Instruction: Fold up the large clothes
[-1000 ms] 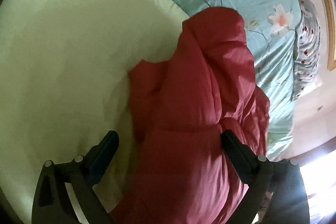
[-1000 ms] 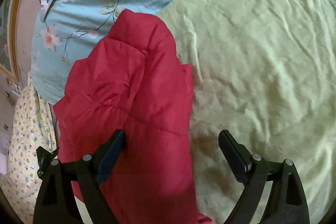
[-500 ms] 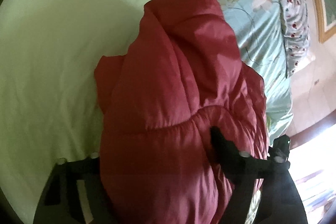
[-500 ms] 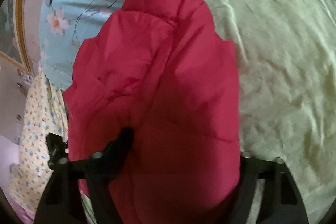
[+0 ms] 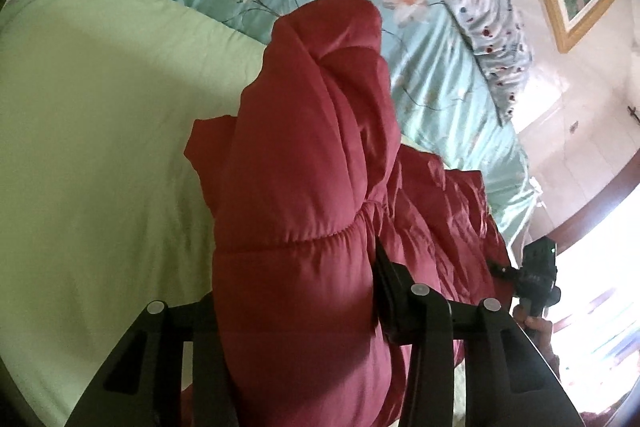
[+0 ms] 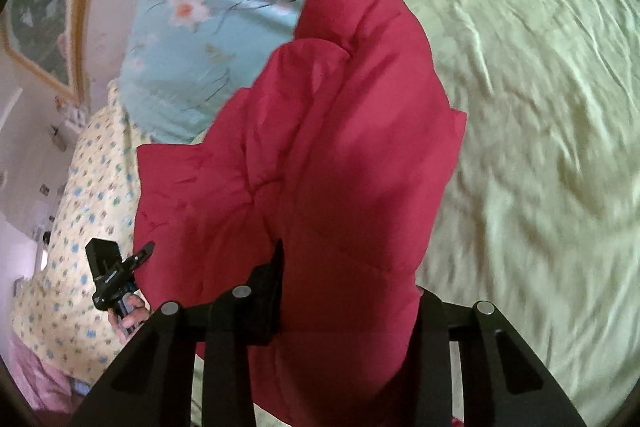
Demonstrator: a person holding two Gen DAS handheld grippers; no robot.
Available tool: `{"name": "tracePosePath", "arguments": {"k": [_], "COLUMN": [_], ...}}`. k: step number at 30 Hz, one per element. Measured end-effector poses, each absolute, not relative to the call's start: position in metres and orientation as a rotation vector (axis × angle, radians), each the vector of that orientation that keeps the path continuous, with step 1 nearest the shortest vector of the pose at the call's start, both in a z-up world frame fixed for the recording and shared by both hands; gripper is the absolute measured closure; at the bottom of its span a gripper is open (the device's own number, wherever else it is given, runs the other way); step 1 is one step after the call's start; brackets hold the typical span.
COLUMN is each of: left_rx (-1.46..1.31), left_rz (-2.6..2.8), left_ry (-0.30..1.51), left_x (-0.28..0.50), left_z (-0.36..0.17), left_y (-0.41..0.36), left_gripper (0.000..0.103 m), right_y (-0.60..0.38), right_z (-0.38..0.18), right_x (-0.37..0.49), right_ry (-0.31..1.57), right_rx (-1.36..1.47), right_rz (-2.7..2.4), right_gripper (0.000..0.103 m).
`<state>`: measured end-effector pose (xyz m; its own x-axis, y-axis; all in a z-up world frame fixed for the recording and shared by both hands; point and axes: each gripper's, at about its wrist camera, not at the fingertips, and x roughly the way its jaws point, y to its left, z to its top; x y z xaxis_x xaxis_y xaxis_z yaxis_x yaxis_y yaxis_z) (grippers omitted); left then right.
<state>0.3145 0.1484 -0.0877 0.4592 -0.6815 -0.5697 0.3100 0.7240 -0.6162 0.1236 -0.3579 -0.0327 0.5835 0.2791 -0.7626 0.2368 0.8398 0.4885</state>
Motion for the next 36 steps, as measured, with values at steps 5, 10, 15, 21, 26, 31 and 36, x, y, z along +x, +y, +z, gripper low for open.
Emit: {"name": "tracePosePath", "arguments": {"k": [5, 10, 15, 21, 26, 31, 36], "left_rx": [-0.506, -0.529, -0.496, -0.462, -0.478, -0.445, -0.403], "left_rz": [-0.64, -0.631, -0.601, -0.511, -0.472, -0.44, -0.394], "left_ry": [0.901, 0.923, 0.932, 0.952, 0.96, 0.955, 0.953], "left_x": [0.254, 0.2, 0.173, 0.173, 0.175, 0.171, 0.172], "left_z": [-0.085, -0.09, -0.095, -0.103, -0.111, -0.111, -0.106], "left_y": [0.185, 0.22, 0.235, 0.237, 0.235, 0.227, 0.209], "left_gripper": [0.062, 0.062, 0.061, 0.058, 0.053, 0.047, 0.041], "right_y": [-0.33, -0.319, -0.319, -0.324, -0.329, -0.332, -0.333], "right_z": [-0.033, -0.042, -0.054, -0.066, -0.074, -0.083, -0.088], "right_x": [0.077, 0.048, 0.033, 0.037, 0.043, 0.047, 0.048], "right_ry": [0.984, 0.994, 0.993, 0.97, 0.953, 0.955, 0.95], "right_rx": [0.608, 0.642, 0.645, 0.619, 0.639, 0.612, 0.618], "right_rz": [0.058, 0.062, 0.027, -0.028, -0.052, -0.089, -0.117], "right_gripper": [0.067, 0.067, 0.064, 0.059, 0.053, 0.039, 0.031]}}
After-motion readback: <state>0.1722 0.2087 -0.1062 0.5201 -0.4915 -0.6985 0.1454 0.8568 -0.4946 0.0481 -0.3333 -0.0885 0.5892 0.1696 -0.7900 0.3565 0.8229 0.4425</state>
